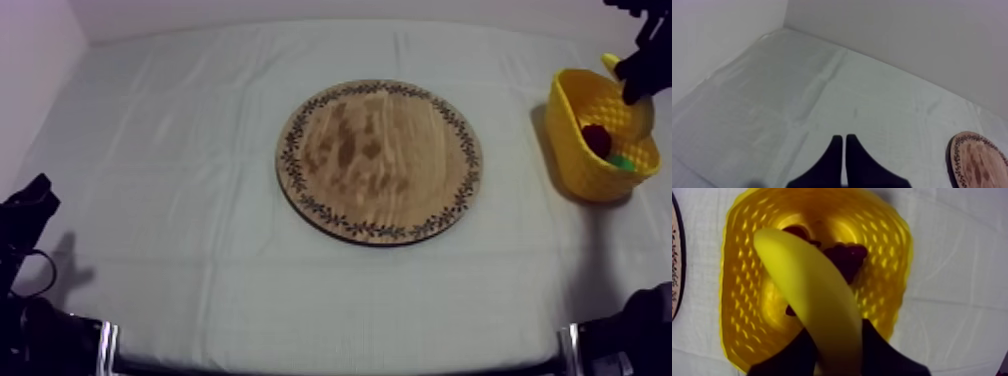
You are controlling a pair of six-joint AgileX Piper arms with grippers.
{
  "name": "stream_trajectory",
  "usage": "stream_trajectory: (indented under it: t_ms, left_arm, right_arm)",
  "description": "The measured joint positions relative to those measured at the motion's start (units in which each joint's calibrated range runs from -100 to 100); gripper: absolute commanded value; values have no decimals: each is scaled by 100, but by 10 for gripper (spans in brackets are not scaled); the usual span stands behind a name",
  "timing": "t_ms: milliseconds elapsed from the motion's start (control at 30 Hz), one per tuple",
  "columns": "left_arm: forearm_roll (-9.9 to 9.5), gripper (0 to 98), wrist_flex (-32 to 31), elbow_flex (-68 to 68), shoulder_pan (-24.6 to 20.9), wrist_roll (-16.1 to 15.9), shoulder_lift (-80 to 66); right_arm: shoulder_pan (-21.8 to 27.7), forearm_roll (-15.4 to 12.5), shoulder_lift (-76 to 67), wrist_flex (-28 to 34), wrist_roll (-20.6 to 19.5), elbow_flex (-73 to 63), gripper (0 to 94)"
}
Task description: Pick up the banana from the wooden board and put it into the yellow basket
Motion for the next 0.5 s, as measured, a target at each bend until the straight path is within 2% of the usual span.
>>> stream_trajectory:
  t_ms: [233,500]
  left_arm:
    - [0,1,0,0,0,0,0]
    - [0,1,0,0,0,0,0]
  right_arm:
    - [-87,-6,341,-101,-22,117,229]
    - [-84,-27,577,-136,-98,68,444]
